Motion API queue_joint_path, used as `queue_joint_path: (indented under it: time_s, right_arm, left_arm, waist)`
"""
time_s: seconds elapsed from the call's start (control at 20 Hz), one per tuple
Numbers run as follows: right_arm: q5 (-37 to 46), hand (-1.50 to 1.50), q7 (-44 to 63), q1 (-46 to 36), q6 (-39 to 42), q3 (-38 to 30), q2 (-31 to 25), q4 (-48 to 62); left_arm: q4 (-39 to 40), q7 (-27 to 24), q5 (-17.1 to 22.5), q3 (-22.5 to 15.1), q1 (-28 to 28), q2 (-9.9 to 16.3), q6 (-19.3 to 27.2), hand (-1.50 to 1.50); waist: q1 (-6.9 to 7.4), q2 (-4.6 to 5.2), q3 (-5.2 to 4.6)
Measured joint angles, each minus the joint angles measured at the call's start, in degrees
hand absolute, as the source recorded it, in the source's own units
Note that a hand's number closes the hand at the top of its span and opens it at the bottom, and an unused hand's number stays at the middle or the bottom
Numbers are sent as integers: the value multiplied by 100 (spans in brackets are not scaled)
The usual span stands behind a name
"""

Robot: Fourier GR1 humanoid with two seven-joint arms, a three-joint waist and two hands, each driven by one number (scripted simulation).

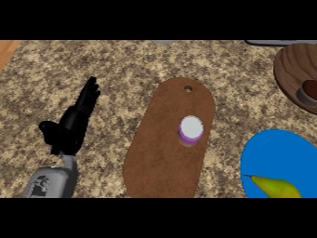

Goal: Pick the cupcake from the plate and place it in the bowl

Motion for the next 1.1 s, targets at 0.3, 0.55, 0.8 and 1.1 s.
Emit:
queue_joint_path:
  time_s: [0.3,0.55,0.8,1.1]
  right_arm:
    - [-493,-150,108,-149,369,-399,-321,115]
    - [-943,-150,88,56,1116,-711,-688,210]
    - [-1312,-150,-203,500,1813,-885,-858,208]
    - [-1564,-150,-451,875,2515,-878,-1049,145]
  left_arm:
    - [-176,39,-3,-34,173,-12,0,0]
    - [-43,-21,-41,29,111,-11,54,0]
    - [-163,65,-39,42,161,10,52,0]
    - [-54,17,-91,0,124,-70,94,0]
  waist:
    - [-34,-28,-7]
    - [-110,-44,-11]
    - [-138,-59,-11]
    - [-141,-60,-13]
